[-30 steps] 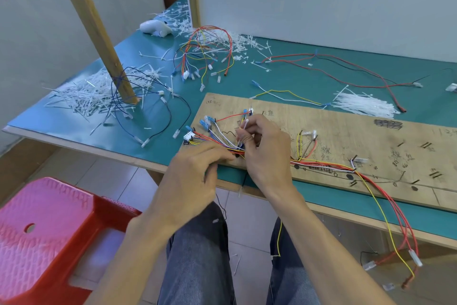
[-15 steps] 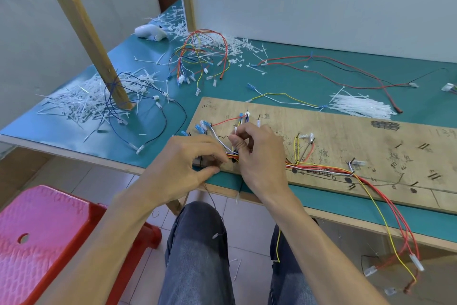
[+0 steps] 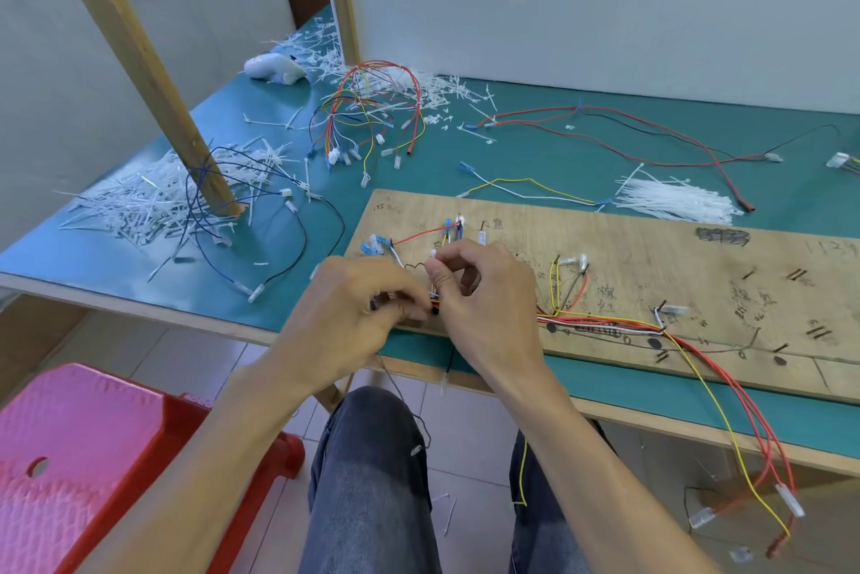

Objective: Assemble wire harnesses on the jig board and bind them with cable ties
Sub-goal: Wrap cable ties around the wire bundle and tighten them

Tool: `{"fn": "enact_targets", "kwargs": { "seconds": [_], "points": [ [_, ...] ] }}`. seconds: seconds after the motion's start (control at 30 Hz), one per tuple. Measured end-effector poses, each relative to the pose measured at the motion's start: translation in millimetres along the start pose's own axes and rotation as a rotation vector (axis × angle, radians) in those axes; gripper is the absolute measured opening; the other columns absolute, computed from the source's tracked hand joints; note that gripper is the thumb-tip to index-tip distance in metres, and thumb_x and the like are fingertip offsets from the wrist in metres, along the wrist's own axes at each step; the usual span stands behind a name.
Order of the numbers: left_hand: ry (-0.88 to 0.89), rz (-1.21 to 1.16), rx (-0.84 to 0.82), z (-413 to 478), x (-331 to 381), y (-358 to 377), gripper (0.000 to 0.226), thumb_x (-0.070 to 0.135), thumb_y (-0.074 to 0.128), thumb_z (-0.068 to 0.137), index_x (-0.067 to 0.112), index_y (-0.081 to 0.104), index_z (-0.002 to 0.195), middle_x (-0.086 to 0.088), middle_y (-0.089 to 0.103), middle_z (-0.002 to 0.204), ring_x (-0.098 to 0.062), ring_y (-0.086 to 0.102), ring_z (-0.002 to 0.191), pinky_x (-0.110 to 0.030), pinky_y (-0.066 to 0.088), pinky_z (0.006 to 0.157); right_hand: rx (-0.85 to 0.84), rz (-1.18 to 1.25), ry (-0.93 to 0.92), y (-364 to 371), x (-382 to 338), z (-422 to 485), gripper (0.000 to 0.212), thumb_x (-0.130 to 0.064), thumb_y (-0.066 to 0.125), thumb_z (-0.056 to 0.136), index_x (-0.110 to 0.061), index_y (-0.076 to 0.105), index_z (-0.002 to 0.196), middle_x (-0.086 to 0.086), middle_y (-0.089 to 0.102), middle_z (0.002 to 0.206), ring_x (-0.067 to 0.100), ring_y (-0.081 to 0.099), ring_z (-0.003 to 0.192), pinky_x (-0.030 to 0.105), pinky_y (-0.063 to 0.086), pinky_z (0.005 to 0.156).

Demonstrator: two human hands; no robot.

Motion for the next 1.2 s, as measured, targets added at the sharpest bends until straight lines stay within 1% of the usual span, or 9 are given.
{"fn": "enact_targets", "kwargs": {
  "seconds": [0.1, 0.2, 0.27, 0.43, 0.6, 0.73, 0.93, 1.1, 1.2],
  "points": [
    [-0.128, -0.069, 0.155, -3.9, 5.8, 11.0, 0.032, -0.002, 0.081, 0.082, 0.028, 0.072, 0.089, 0.019, 0.072, 0.086, 0.0, 0.068, 0.078, -0.007, 0.046, 0.072, 0.0, -0.005, 0.001, -2.0, -0.6, -0.8, 0.006, -0.027, 0.076, 0.092, -0.032, 0.077, 0.094, -0.002, 0.064, 0.086, 0.013, 0.06, 0.072, 0.038, 0.053, 0.073],
    [-0.254, -0.123, 0.276, -9.5, 4.1, 20.4, 0.036, 0.003, 0.078, 0.088, 0.032, 0.059, 0.093, 0.013, 0.071, 0.088, -0.009, 0.071, 0.075, -0.034, 0.061, 0.073, -0.003, 0.034, 0.014, -4.7, 0.9, -1.8, 0.011, -0.021, 0.079, 0.09, -0.032, 0.079, 0.094, -0.005, 0.065, 0.085, 0.009, 0.059, 0.068, 0.035, 0.053, 0.074],
    [-0.289, -0.127, 0.335, -11.2, 2.4, 20.3, 0.041, 0.005, 0.078, 0.09, 0.036, 0.051, 0.095, 0.012, 0.071, 0.088, -0.011, 0.071, 0.08, -0.046, 0.062, 0.074, -0.014, 0.05, 0.014, -5.3, 1.1, -2.8, 0.013, -0.019, 0.08, 0.089, -0.03, 0.08, 0.096, -0.006, 0.067, 0.085, 0.008, 0.058, 0.067, 0.031, 0.052, 0.073],
    [-0.288, -0.228, 0.38, -7.6, 1.1, 16.8, 0.053, 0.001, 0.079, 0.088, 0.035, 0.041, 0.104, 0.008, 0.073, 0.085, -0.015, 0.075, 0.085, -0.047, 0.063, 0.075, -0.021, 0.076, 0.031, -5.7, 2.2, -1.9, 0.013, -0.019, 0.082, 0.088, -0.029, 0.082, 0.096, -0.007, 0.068, 0.085, 0.009, 0.059, 0.069, 0.026, 0.051, 0.07],
    [-0.283, -0.344, 0.388, -2.0, -4.3, 17.5, 0.066, -0.007, 0.077, 0.085, 0.041, 0.038, 0.108, 0.006, 0.067, 0.092, -0.019, 0.074, 0.078, -0.038, 0.061, 0.05, -0.028, 0.088, 0.039, -4.8, 3.4, -2.0, 0.017, -0.014, 0.08, 0.086, -0.029, 0.081, 0.094, -0.007, 0.067, 0.08, 0.006, 0.058, 0.065, 0.016, 0.043, 0.064],
    [-0.308, -0.324, 0.406, -0.8, -12.9, 16.9, 0.069, -0.008, 0.078, 0.08, 0.04, 0.039, 0.111, 0.005, 0.049, 0.104, -0.026, 0.077, 0.079, -0.052, 0.061, 0.052, -0.04, 0.089, 0.05, -3.4, 5.7, -1.3, 0.021, -0.011, 0.079, 0.087, -0.03, 0.081, 0.095, -0.009, 0.068, 0.084, 0.002, 0.058, 0.069, 0.012, 0.042, 0.065],
    [-0.29, -0.336, 0.41, -0.3, -12.1, 21.2, 0.059, -0.009, 0.075, 0.084, 0.029, 0.036, 0.106, 0.022, 0.065, 0.1, -0.025, 0.074, 0.056, -0.049, 0.058, 0.041, -0.02, 0.089, 0.051, -3.7, 7.8, -1.0, 0.018, -0.016, 0.082, 0.087, -0.033, 0.081, 0.092, -0.01, 0.07, 0.087, 0.002, 0.061, 0.073, 0.019, 0.05, 0.068],
    [-0.298, -0.325, 0.429, -0.7, -10.7, 19.3, 0.061, -0.011, 0.078, 0.082, 0.028, 0.039, 0.109, 0.015, 0.05, 0.093, -0.016, 0.077, 0.069, -0.023, 0.056, 0.047, -0.01, 0.088, 0.056, -3.2, 8.3, -1.7, 0.015, -0.019, 0.082, 0.087, -0.033, 0.08, 0.092, -0.011, 0.069, 0.085, 0.006, 0.061, 0.073, 0.023, 0.052, 0.068],
    [-0.296, -0.289, 0.439, 0.2, -8.6, 15.5, 0.066, -0.009, 0.08, 0.081, 0.036, 0.039, 0.107, 0.002, 0.045, 0.098, -0.015, 0.077, 0.076, -0.019, 0.055, 0.053, -0.01, 0.087, 0.056, -3.7, 8.3, -1.6, 0.016, -0.019, 0.082, 0.087, -0.033, 0.081, 0.093, -0.012, 0.069, 0.086, 0.005, 0.061, 0.075, 0.024, 0.053, 0.07]
  ]
}}
Point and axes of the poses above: each hand's wrist, its own z-axis towards the middle knuckle, its own y-axis out of the palm, x = y × z, the point moved 7 cm from there along z, towards the middle knuckle
